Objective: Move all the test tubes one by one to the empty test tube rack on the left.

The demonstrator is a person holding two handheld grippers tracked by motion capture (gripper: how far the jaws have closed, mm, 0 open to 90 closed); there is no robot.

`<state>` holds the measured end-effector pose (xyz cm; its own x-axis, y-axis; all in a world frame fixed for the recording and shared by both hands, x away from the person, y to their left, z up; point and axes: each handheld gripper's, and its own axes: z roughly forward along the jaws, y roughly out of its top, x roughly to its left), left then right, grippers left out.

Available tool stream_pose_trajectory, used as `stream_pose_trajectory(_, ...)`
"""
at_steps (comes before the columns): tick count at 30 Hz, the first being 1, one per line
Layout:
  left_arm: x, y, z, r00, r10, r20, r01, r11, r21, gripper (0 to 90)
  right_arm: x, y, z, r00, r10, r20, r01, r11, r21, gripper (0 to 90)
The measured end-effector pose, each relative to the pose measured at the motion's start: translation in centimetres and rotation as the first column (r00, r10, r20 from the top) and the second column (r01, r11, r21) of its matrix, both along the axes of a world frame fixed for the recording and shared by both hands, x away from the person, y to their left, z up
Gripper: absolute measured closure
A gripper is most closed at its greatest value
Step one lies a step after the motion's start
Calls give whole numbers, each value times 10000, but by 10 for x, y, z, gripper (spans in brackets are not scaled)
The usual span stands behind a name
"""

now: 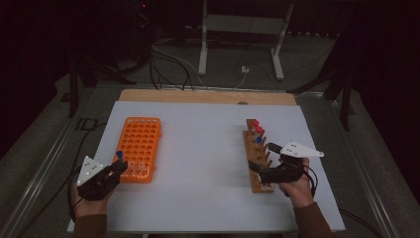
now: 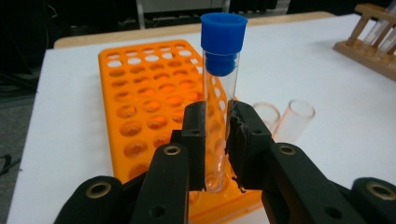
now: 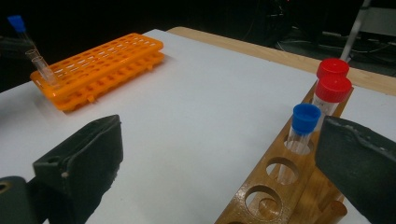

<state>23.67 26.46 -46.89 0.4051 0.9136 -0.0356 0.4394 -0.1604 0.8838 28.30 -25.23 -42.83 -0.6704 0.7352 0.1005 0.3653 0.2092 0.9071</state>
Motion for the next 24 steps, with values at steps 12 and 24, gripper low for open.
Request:
stream_pose_trajectory(12,2,-4,-12,9940,-269,-1056,365,9953,902,779,0,-1,0,10000,16,-6,-15,10000,25,11)
stream_pose_trajectory(24,0,1,-9,9950,-165,-989,222,9981,575,644,0,-1,0,10000,29,3,-29,10000,21,11)
